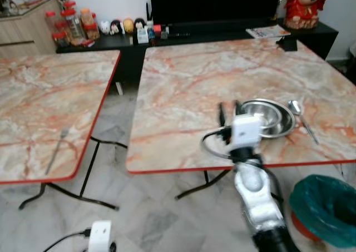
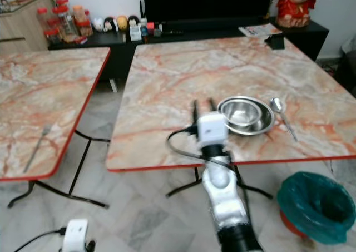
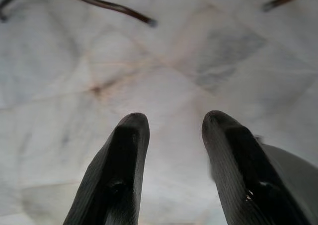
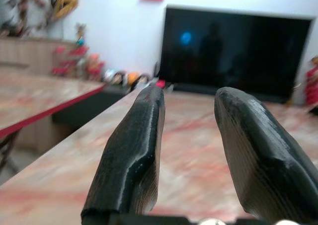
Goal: Setting the table
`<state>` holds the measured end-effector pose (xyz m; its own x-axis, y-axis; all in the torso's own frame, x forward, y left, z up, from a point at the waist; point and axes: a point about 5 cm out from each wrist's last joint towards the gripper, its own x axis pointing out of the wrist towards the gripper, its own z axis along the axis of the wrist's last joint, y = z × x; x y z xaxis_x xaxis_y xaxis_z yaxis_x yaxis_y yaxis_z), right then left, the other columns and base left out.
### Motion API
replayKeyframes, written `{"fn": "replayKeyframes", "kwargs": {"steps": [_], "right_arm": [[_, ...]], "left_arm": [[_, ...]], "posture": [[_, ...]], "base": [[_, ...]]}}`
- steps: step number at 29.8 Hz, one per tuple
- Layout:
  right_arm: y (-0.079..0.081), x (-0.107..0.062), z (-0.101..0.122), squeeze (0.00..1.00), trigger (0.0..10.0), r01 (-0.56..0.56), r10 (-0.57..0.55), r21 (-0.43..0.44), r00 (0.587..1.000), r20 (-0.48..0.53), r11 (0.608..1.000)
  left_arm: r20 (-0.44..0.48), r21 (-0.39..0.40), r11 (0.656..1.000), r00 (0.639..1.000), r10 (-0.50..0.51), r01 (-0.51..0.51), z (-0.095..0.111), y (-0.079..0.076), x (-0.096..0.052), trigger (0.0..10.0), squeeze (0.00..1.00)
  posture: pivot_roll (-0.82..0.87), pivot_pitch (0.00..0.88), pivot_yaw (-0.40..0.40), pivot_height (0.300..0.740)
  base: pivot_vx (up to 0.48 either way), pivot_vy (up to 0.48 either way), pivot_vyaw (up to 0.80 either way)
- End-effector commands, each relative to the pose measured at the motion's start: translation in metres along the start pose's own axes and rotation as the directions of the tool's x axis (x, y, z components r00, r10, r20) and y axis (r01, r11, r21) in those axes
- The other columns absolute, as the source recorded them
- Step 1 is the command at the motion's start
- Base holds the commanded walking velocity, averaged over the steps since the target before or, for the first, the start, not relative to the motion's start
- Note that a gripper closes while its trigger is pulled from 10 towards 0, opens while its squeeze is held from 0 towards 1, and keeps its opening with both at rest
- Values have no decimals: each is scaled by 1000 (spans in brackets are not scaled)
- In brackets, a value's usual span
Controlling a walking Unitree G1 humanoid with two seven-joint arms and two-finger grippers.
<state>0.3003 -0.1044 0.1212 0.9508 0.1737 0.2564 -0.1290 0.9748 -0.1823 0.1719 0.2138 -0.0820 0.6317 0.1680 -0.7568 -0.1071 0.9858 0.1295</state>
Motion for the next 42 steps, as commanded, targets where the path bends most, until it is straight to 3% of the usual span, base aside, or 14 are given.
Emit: {"fn": "replayKeyframes", "kwargs": {"steps": [1,2,7,13,18,19,20,21,25,27,31,32,34,42], "right_arm": [[-8,-9,-15,0,10000,8,-10,-31,998,-56,999],[-9,-22,-34,0,10000,-1,-6,-47,990,-139,999],[-17,-56,-76,0,10000,-13,-16,-87,947,-321,996],[-26,-80,-100,0,10000,-8,-38,-101,898,-439,995],[-36,-108,-126,0,10000,28,-82,-102,820,-567,994],[-36,-108,-126,0,10000,28,-82,-102,820,-567,994],[-38,-113,-131,0,10000,47,-96,-97,797,-596,994],[-40,-121,-139,0,10000,77,-106,-72,747,-656,994],[-40,-127,-144,0,10000,86,-108,-66,708,-698,994],[-37,-137,-153,0,10000,105,-82,-18,639,-765,994],[-36,-147,-158,0,10000,116,-81,-16,585,-807,993],[-35,-157,-162,0,10000,114,-76,-17,537,-840,993],[-35,-167,-166,0,10000,163,-88,-10,480,-873,987],[-35,-171,-168,0,10000,192,-92,-3,454,-886,981]], "left_arm": [[-2,-9,1000,1000,-9,9,0,-4,0,10000,0],[-3,-10,1000,1000,-8,7,0,-4,0,10000,0],[-6,-11,1000,1000,-5,5,-1,-3,0,10000,0],[-5,-13,1000,1000,-6,6,-1,-4,0,10000,0],[-3,-20,1000,1000,-6,6,-1,-5,0,10000,0],[-3,-20,1000,1000,-6,6,-1,-5,0,10000,0],[-3,-21,1000,1000,-6,6,-1,-5,0,10000,0],[-4,-23,1000,1000,-7,7,-1,-6,0,10000,0],[-5,-24,1000,1000,-8,7,-2,-6,0,10000,0],[-5,-24,1000,1000,-8,8,-1,-6,0,10000,0],[-3,-27,1000,1000,-7,7,1,-6,0,10000,0],[-1,-28,1000,1000,-5,5,2,-5,1,10000,0],[6,-42,999,1000,9,-8,4,-4,1,10000,0],[5,-49,999,1000,18,-18,4,-1,1,10000,0]], "posture": [[-23,0,74,740],[-22,0,73,740],[-24,0,72,740],[-24,0,70,740],[-18,0,64,740],[-18,0,64,740],[-18,0,64,740],[-16,0,63,740],[-11,0,66,740],[-8,0,65,740],[-3,0,68,740],[1,0,69,740],[14,0,65,740],[18,0,79,740]], "base": [[0,420,0],[0,420,0],[0,420,0],[0,421,0],[0,420,0],[0,420,0],[0,420,0],[0,420,0],[0,418,0],[0,420,0],[0,411,0],[0,405,0],[0,398,0],[0,398,0]]}}
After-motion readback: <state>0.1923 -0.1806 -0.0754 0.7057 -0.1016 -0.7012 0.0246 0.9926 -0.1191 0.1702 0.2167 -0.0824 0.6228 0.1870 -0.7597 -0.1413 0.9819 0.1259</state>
